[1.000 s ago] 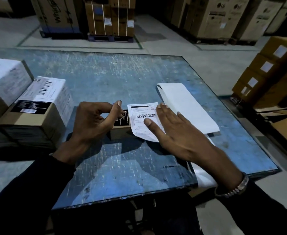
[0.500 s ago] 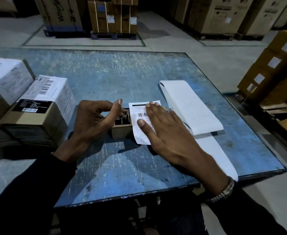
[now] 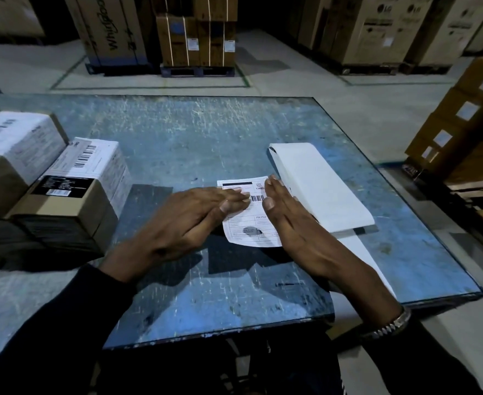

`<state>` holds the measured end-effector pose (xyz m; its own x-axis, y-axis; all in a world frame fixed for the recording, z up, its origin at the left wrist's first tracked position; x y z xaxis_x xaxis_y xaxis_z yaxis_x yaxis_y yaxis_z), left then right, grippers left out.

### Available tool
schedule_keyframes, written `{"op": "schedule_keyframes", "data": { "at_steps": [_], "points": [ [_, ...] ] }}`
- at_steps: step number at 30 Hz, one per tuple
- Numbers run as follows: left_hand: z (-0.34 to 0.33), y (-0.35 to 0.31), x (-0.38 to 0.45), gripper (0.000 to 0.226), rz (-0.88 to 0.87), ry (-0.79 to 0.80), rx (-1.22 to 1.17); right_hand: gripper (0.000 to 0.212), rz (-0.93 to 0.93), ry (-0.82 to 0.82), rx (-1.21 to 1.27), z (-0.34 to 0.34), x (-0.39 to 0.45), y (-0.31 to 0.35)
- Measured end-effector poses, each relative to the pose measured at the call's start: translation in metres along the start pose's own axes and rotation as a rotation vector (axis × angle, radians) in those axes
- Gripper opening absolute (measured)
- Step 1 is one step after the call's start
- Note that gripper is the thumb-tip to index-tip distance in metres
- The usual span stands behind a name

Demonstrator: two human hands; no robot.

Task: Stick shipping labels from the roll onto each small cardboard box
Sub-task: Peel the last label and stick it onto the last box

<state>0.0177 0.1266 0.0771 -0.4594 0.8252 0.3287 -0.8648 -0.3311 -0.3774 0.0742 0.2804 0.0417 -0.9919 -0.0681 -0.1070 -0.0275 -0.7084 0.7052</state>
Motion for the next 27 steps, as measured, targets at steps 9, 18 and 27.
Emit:
{"op": "schedule_keyframes", "data": {
  "at_steps": [9,18,27],
  "points": [
    [-0.003,0.047,-0.018,0.073,0.376,0.056,-0.023,0.066,0.003,0.02,0.168,0.0,0.003,-0.008],
    [-0.012,0.059,-0.027,0.095,0.385,0.059,-0.376,0.044,-0.04,-0.001,0.501,0.016,0.012,-0.019],
    [0.012,0.056,-0.024,0.117,0.226,-0.087,-0.357,0.041,0.033,-0.104,0.518,0.028,0.02,0.004]
  ]
}}
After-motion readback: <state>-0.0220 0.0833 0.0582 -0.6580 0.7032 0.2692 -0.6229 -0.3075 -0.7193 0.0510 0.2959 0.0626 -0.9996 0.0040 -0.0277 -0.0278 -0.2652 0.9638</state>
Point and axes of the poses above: each hand's wrist, its own x-axis towards the middle knuckle, its own z-axis out of the back of the hand, y = z × x, the point moved 10 cm from there along x, towards the middle knuckle, and after that the axes turned 4 degrees about y, right-handed, at the moved point
